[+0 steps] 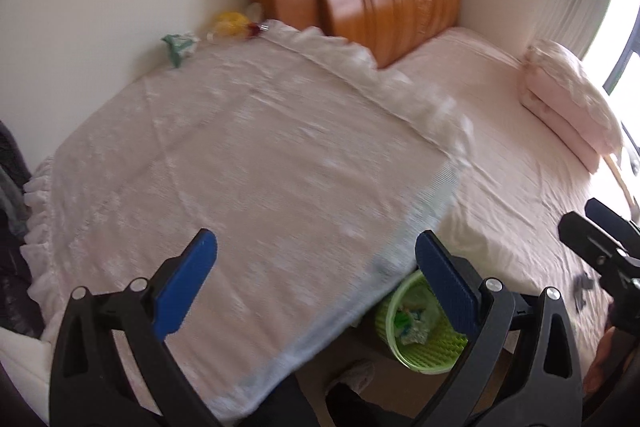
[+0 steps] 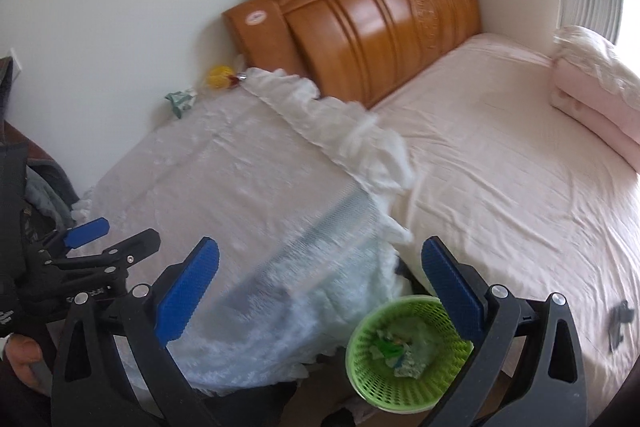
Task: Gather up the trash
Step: 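Move both tools back over the bed toward the remaining trash, then grasp the green paper packet with the left tool while the right tool grasps the clear bottle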
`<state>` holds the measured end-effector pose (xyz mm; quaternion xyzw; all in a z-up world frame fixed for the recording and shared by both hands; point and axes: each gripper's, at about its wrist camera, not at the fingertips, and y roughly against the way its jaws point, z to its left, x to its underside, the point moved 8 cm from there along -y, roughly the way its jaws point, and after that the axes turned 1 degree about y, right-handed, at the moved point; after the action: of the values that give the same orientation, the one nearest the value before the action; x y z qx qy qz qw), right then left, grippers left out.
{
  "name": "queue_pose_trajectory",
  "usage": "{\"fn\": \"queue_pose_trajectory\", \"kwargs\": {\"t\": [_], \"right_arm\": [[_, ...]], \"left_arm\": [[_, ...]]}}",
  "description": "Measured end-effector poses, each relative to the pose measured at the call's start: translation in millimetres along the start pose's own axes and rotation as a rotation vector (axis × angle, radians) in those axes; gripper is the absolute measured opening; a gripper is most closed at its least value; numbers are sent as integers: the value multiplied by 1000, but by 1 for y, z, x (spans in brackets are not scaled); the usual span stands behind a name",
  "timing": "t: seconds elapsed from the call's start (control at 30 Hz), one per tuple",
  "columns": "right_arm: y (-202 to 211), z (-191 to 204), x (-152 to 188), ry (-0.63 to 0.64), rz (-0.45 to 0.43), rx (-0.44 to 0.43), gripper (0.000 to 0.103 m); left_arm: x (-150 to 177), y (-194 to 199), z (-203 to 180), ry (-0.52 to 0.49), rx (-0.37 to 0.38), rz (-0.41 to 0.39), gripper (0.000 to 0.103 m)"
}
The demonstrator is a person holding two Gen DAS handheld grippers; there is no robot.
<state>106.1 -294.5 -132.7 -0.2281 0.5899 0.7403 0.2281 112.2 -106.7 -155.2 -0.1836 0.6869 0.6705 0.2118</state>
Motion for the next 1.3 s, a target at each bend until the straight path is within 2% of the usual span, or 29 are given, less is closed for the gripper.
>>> {"fn": "queue_pose_trajectory", "kwargs": {"t": [0.1,0.3,0.53,0.7,0.87,0.93,1.0,1.03,1.1,1.3], "right_arm": [[-24,22,-23,9,-6,-12,101],[-88,68,-73,8,18,-36,101],[-185,110,-120,64,63,-22,101],[-223,123,-134,84,80,-23,101],[-242,126,-134,97,106,-17,101],[-248,126,-133,94,120,-20,101],[-252,129,-134,99,125,-23,101],[-253,130,-134,102,125,-24,101],[-257,135,-139,117,119,-36,101],[-284,164,-164,237,116,-76,101]], "left_arm": [[-24,-13,30,17,-34,-13,95],[-100,-68,108,49,-97,-56,95],[-202,-182,216,144,-168,-121,95],[-251,-258,263,181,-190,-130,95],[-266,-298,276,190,-173,-124,94],[-273,-305,275,188,-157,-134,88],[-280,-309,271,172,-149,-142,74],[-285,-311,268,154,-150,-146,71],[-292,-314,263,138,-144,-136,52],[-289,-304,261,121,-136,-139,51]]}}
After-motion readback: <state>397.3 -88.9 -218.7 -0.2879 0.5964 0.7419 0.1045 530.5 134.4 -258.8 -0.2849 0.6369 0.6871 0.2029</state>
